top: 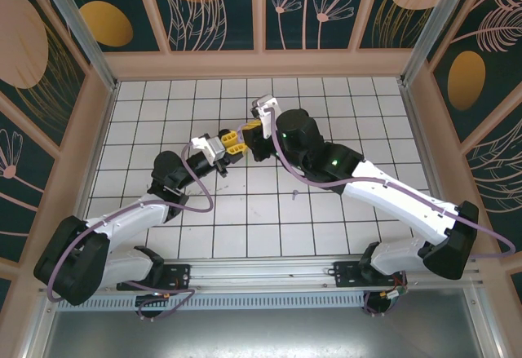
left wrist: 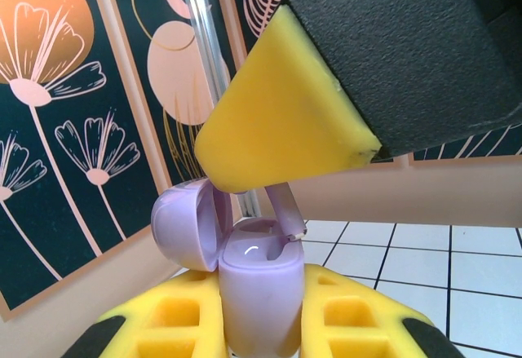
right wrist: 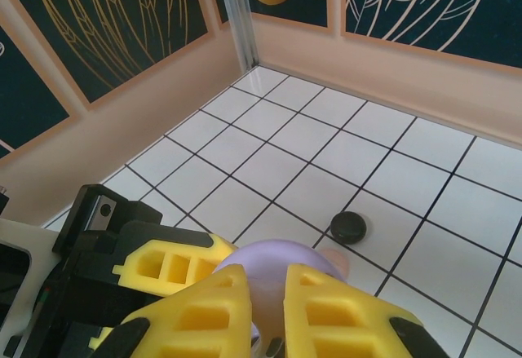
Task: Insert wireless bluetooth earbuds into charging case
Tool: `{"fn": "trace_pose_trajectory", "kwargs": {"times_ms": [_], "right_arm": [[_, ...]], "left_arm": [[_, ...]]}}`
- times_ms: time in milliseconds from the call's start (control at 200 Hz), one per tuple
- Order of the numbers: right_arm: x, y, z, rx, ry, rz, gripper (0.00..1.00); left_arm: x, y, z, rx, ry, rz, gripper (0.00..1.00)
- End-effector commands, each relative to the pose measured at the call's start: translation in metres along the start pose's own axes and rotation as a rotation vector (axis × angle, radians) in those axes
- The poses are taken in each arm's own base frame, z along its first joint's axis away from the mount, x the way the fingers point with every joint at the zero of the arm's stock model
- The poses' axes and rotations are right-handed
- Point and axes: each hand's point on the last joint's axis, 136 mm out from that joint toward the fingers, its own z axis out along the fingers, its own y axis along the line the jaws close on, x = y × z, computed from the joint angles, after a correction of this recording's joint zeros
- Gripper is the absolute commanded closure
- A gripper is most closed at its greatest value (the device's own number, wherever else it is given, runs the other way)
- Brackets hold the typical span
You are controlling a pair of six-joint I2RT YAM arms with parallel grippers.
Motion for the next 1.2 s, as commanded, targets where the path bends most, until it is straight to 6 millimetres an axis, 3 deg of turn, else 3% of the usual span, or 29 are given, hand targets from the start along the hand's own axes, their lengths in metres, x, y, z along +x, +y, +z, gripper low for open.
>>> {"fn": "trace_pose_trajectory", "kwargs": {"times_ms": [0,596,1031,1196], "right_arm": [[-0.004,0.002,-0.004,-0.011,-0.016,0.008,0.87],[0.021,-0.011,0.014,0.065,0.045,-0.042,0.89],[0.046,0.023,0.018,-0.054,0.125,-0.174,0.89],[0.047,0.022,0.022,-0.028,0.141,-0.184,0.85]], "left_arm": [[-0.032,-0.001,0.004,0.022,-0.088,0.039,1.0],[-0.038,-0.006,0.002,0.043,-0.101,0.035,1.0],[-0.037,-0.003,0.004,0.032,-0.095,0.033,1.0],[-0.036,-0.001,0.004,0.024,-0.092,0.024,1.0]]}}
